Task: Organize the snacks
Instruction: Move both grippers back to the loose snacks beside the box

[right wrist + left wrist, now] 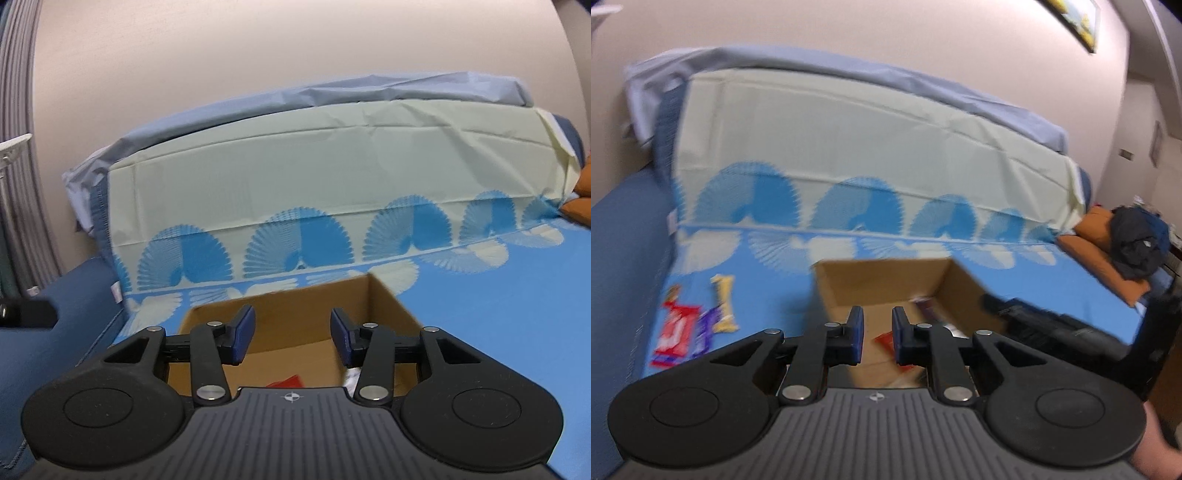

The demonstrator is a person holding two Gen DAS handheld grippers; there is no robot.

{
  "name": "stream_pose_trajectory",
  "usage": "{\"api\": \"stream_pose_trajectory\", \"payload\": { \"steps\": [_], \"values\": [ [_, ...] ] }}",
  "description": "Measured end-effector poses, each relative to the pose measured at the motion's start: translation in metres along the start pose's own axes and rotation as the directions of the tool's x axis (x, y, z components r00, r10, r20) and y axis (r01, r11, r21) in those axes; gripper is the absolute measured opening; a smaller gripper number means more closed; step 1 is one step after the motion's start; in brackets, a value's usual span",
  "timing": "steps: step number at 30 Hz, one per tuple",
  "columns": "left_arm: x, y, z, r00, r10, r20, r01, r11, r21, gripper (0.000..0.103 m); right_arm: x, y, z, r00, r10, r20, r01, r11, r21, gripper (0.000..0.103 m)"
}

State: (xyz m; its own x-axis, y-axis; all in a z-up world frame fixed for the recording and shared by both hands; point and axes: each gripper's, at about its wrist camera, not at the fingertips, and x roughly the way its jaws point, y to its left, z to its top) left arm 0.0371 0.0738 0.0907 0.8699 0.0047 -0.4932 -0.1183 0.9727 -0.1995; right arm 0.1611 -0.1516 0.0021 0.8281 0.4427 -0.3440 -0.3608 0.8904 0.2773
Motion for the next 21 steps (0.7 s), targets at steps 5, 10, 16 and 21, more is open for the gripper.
{"api": "stream_pose_trajectory", "payload": {
  "steps": [5,10,16,21],
  "values": [
    [0.002,0.051,-0.033,0.996,0.079,-0.039,-0.079,0.997,0.011,0.017,0.000,-0.001,-0.010,0.997,0.042,-0.064,-0.034,0.993,0.112,0.045],
    [0.019,0.095,-0.058,0.988,0.142,-0.058,-0.135,0.985,0.108,0.018,0.004,0.006,-0.019,0.994,0.061,-0.090,-0.052,0.993,0.103,0.034],
    [0.049,0.158,-0.094,0.967,0.231,-0.107,-0.228,0.973,0.039,0.018,-0.004,0.018,-0.035,0.981,0.144,-0.132,-0.137,0.989,0.057,0.025],
    [0.057,0.181,-0.091,0.958,0.277,-0.076,-0.283,0.955,-0.085,0.018,-0.010,0.043,-0.029,0.964,0.194,-0.181,-0.189,0.981,0.045,0.025]
  ]
}}
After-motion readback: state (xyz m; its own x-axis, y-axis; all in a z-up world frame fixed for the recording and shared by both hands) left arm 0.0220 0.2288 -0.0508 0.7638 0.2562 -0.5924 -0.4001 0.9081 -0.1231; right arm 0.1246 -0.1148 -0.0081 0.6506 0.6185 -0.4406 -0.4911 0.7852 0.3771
